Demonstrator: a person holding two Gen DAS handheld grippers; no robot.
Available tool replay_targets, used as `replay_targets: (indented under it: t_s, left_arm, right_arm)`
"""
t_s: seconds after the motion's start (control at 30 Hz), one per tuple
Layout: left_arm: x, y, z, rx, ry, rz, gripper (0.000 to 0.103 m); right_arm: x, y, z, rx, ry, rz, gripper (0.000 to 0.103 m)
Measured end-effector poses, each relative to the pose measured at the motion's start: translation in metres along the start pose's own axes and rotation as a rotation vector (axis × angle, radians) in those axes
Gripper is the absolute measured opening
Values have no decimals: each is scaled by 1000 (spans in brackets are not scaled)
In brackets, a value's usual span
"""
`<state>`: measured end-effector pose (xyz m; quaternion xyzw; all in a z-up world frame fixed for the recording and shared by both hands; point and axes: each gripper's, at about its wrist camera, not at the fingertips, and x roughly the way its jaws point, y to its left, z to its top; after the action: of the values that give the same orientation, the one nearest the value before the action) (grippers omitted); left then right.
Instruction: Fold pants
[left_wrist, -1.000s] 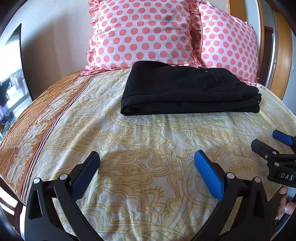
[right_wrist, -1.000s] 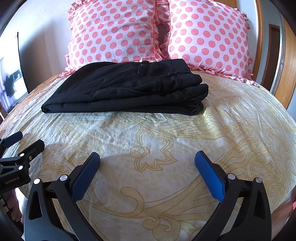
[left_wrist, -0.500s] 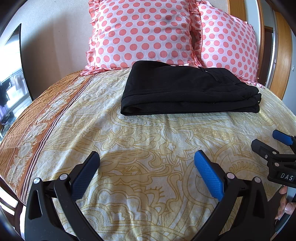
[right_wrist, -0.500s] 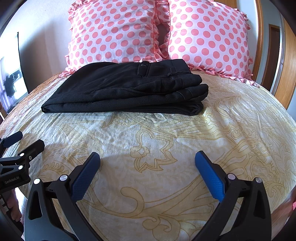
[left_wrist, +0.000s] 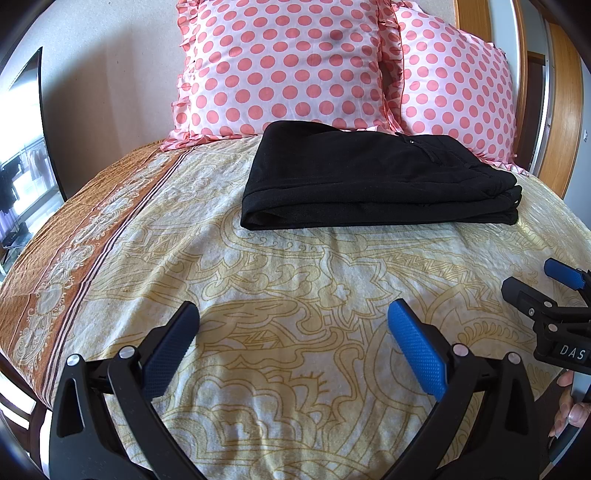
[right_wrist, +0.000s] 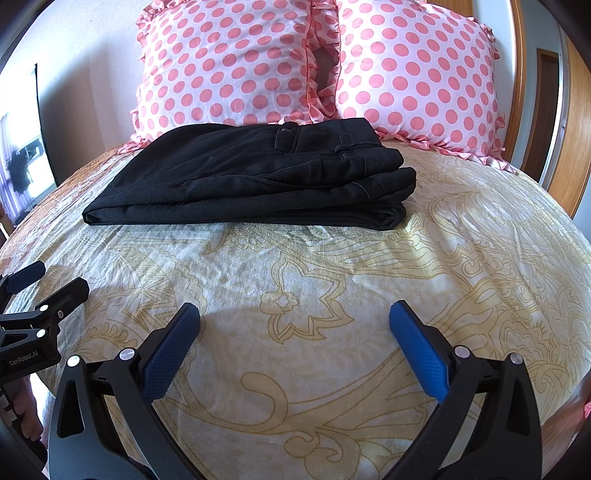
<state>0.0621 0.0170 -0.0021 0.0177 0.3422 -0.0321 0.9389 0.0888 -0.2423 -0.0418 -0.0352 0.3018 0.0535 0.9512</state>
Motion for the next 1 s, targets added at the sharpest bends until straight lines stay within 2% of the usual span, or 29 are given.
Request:
replay_targets:
  t_s: [0.83, 1.0]
  left_arm:
    - [1, 0, 1, -1, 3, 2, 101]
    - [4, 1, 0, -3, 23, 5, 101]
  right_arm:
    - [0, 0, 0, 1, -1, -1, 102]
    - [0, 0, 0, 1, -1, -2, 102]
